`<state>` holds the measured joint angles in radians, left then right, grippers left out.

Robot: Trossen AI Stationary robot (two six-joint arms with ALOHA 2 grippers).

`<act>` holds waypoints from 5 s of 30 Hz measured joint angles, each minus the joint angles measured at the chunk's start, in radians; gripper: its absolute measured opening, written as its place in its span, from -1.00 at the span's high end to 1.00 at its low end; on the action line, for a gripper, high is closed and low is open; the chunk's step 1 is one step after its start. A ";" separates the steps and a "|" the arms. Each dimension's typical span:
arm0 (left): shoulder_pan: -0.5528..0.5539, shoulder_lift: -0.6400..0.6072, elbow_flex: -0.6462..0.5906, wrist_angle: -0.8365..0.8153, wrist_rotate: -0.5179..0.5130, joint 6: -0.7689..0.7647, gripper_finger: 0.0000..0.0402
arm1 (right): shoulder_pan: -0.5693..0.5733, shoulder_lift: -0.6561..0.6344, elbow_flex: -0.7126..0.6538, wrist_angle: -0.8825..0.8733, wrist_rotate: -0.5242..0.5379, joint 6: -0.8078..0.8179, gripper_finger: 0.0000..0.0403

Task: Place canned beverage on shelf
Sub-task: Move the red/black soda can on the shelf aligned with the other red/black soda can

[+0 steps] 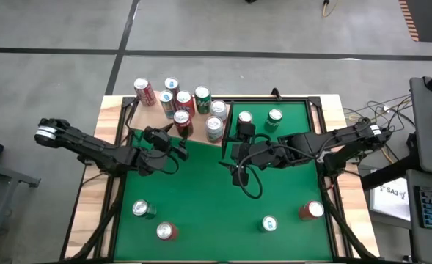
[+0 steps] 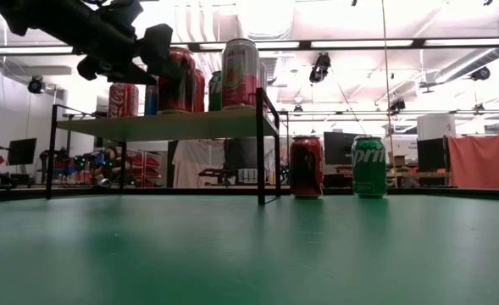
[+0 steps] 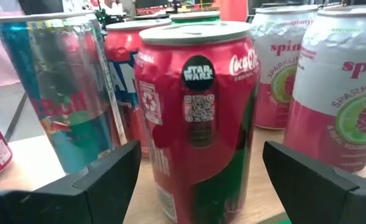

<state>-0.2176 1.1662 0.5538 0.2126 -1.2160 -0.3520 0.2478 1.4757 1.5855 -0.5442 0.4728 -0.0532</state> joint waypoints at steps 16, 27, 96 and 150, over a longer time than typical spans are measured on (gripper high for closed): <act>0.041 0.068 0.008 0.044 -0.008 -0.008 -0.60 | 0.000 0.000 -0.005 0.000 0.000 0.008 -0.62; 0.047 0.077 0.008 0.050 -0.008 -0.017 -0.40 | 0.000 0.000 -0.005 0.000 0.000 0.008 -0.62; -0.100 -0.325 0.215 -0.213 0.133 0.522 -0.31 | -0.266 0.325 0.353 0.087 -0.230 -0.037 -0.60; -0.074 -0.342 0.108 -0.486 0.308 0.199 1.00 | -0.364 0.544 0.683 -0.257 -0.238 -0.201 0.94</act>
<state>-0.2913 0.8245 0.6620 -0.2737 -0.9081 -0.1535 -0.1165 2.0197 2.2688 -0.8017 0.2352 -0.2543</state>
